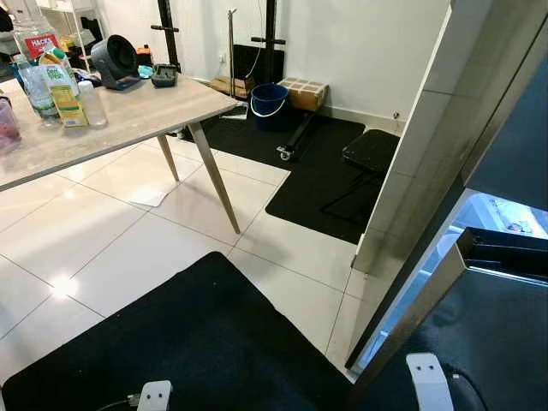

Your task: Restocking fridge

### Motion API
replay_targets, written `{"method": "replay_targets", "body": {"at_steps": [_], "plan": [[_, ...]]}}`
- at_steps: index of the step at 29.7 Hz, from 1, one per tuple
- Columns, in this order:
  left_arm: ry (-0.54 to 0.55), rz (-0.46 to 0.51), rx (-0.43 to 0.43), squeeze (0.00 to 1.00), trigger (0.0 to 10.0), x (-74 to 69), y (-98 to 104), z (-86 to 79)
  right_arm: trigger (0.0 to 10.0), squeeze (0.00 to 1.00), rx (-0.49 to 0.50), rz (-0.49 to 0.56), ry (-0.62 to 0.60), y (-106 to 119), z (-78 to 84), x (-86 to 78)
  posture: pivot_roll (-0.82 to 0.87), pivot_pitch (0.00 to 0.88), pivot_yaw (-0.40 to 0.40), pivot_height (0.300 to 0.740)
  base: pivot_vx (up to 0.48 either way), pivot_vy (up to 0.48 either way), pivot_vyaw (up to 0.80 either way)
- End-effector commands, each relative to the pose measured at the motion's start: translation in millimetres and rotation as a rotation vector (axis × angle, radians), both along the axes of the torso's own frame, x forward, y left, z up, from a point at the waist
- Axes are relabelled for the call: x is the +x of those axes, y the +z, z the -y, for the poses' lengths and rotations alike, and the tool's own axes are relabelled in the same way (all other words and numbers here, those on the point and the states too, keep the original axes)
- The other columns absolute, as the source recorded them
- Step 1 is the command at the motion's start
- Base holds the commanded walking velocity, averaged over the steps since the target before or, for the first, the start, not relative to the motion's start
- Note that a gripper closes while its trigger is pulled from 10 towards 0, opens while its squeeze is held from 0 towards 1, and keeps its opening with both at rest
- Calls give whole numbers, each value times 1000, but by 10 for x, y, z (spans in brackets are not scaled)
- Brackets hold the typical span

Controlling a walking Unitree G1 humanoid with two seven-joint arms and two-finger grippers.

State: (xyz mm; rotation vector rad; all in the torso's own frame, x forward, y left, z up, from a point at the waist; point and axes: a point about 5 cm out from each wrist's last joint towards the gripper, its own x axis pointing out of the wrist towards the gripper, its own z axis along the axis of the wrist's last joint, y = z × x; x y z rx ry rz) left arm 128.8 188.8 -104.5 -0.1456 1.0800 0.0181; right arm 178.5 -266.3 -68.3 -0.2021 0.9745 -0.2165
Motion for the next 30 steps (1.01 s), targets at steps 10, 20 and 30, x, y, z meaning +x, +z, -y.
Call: {"method": "replay_targets", "body": {"at_steps": [10, 20, 30], "plan": [[-3, -11, -12, 0, 10000, -17, -11, 41, 10000, 0, -30, 220, -145, 300, 233, 341, -74, 0, -24, 740, 0, 0, 0], [-4, -11, -13, 0, 10000, -25, -13, 42, 10000, 0, -33, 392, -204, 596, 319, 677, -73, 0, -25, 740, 0, 0, 0], [-7, -13, -11, 0, 10000, -33, -16, 39, 10000, 0, -51, 588, -194, 1069, 338, 1147, -64, 0, -27, 740, 0, 0, 0]]}}
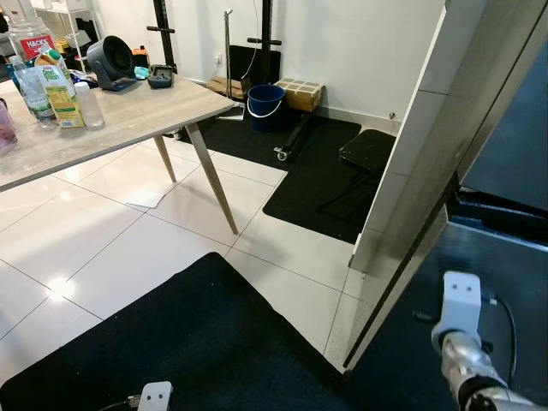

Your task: Restocking fridge

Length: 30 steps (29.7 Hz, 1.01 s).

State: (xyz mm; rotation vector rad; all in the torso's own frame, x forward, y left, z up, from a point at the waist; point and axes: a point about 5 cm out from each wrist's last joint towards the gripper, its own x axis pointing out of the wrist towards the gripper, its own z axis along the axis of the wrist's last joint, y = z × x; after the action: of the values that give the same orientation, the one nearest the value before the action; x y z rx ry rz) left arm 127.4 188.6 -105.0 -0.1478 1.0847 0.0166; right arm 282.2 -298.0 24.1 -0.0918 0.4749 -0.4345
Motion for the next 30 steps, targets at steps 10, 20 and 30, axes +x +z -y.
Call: {"method": "replay_targets", "body": {"at_steps": [10, 20, 30], "plan": [[-6, -4, -9, 0, 10000, -7, -7, 36, 10000, 0, -25, 160, 26, 397, -58, 352, -58, 0, -31, 740, 0, 0, 0], [-7, -8, -12, 0, 10000, -13, -10, 45, 10000, 0, 33, -94, 170, -116, -285, 57, -59, 0, -32, 740, 0, 0, 0], [-18, -16, -19, 0, 10000, -26, -18, 72, 10000, 0, 55, -521, 322, -864, -467, -817, -65, 0, -29, 740, 0, 0, 0]]}}
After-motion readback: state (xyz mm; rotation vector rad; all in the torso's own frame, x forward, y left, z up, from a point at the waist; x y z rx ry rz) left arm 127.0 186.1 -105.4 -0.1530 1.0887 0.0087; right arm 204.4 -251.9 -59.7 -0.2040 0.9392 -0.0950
